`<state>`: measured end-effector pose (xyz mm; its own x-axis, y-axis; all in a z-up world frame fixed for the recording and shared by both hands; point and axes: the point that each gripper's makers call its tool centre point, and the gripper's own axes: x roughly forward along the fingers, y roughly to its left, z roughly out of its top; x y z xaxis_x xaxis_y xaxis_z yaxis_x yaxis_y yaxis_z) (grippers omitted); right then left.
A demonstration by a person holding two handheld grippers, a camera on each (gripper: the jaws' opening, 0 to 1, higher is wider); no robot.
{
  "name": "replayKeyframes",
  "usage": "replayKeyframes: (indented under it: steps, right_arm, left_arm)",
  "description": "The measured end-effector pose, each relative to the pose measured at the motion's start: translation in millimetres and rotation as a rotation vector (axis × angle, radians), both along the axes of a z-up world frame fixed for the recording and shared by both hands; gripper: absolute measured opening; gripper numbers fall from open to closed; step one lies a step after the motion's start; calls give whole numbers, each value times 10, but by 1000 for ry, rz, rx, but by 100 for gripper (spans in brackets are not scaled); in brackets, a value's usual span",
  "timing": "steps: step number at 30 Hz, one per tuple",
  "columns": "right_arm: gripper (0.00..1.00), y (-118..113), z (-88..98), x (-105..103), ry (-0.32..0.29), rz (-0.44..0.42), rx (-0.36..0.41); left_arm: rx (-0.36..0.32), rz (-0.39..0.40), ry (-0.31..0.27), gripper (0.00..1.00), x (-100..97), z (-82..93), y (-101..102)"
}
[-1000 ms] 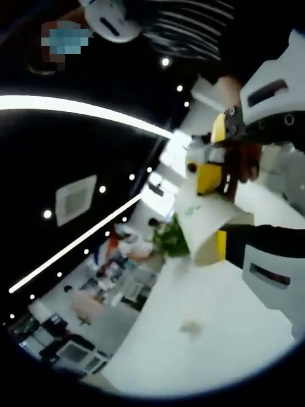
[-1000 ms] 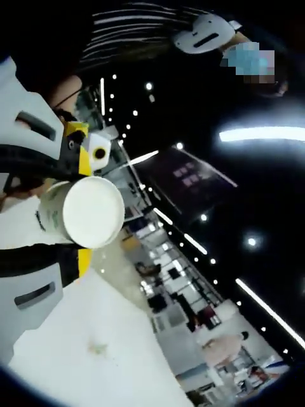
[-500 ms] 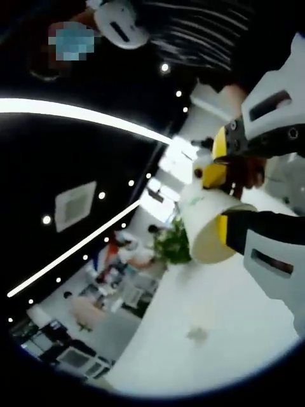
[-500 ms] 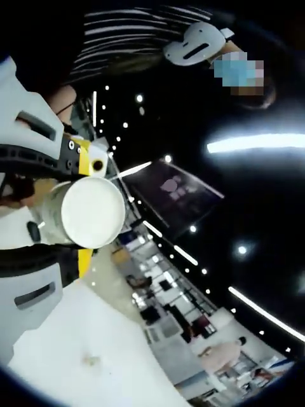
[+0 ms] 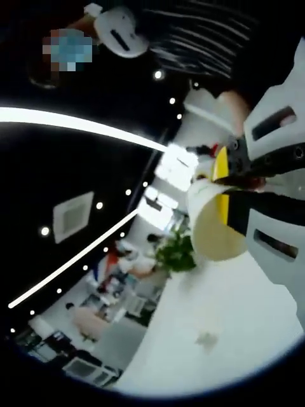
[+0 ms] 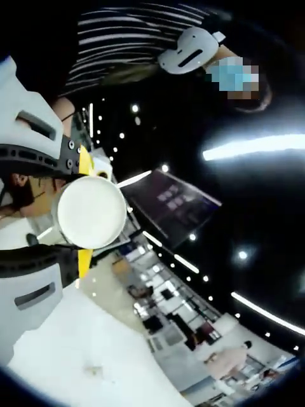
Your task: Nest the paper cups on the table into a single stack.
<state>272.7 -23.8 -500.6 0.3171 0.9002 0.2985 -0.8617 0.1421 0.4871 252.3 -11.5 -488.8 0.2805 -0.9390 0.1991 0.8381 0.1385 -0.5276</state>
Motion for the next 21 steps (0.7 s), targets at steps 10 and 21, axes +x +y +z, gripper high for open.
replayKeyframes:
  steps: [10, 21]
  right_arm:
    - [40, -73, -7, -5, -23, -4, -16]
    - [46, -256, -317, 35, -32, -52, -172]
  left_arm:
    - [18, -43, -13, 0, -45, 15, -87]
    - [110, -4, -71, 0, 48, -86, -32]
